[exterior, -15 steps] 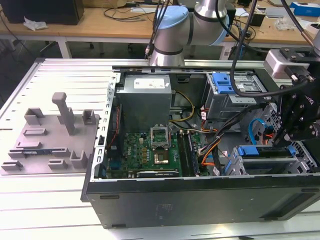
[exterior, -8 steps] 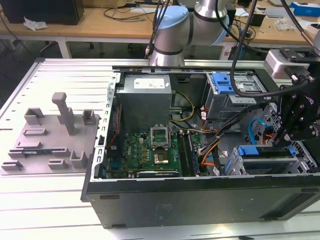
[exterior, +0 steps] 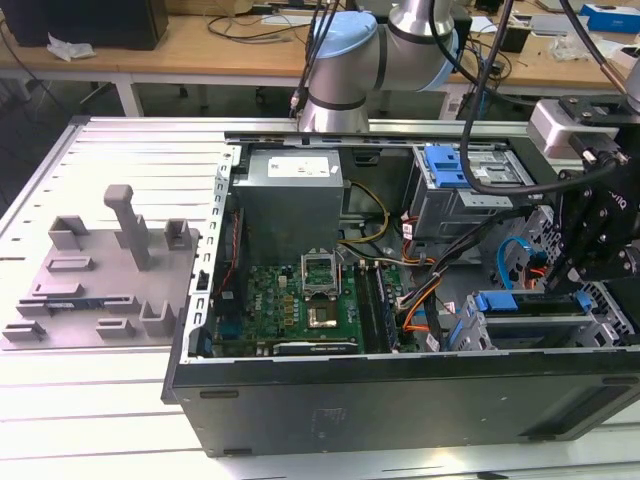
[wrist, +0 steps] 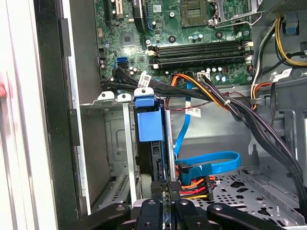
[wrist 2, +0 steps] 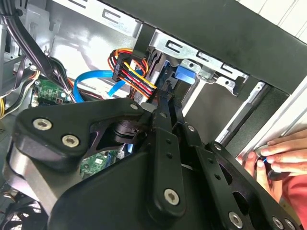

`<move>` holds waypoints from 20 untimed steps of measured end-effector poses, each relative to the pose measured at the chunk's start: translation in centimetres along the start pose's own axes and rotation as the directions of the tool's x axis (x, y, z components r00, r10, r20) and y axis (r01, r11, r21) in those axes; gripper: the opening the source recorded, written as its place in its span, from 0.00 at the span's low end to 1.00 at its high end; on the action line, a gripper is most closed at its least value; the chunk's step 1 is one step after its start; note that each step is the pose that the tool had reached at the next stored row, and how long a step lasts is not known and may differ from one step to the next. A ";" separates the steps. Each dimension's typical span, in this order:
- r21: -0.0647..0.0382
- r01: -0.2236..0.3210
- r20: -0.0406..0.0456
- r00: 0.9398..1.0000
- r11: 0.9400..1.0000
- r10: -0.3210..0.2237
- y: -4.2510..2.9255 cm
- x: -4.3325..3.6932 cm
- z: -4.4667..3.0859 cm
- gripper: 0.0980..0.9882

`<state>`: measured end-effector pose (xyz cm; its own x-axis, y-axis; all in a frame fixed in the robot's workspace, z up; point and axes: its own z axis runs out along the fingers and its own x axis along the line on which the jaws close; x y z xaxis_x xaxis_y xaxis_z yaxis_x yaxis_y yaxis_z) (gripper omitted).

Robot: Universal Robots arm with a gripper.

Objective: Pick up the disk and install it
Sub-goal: 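Insert the first disk wire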

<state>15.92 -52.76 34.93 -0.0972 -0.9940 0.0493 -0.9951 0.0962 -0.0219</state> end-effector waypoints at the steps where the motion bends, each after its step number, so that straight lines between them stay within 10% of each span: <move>1: 0.000 0.001 0.000 1.000 1.000 -0.001 0.00 -0.01 0.00 0.07; 20: 0.000 0.001 0.000 1.000 1.000 -0.001 0.02 -0.09 0.67 0.07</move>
<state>15.92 -52.70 34.26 -0.0961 -0.9941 0.0495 -0.9952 0.0951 -0.0220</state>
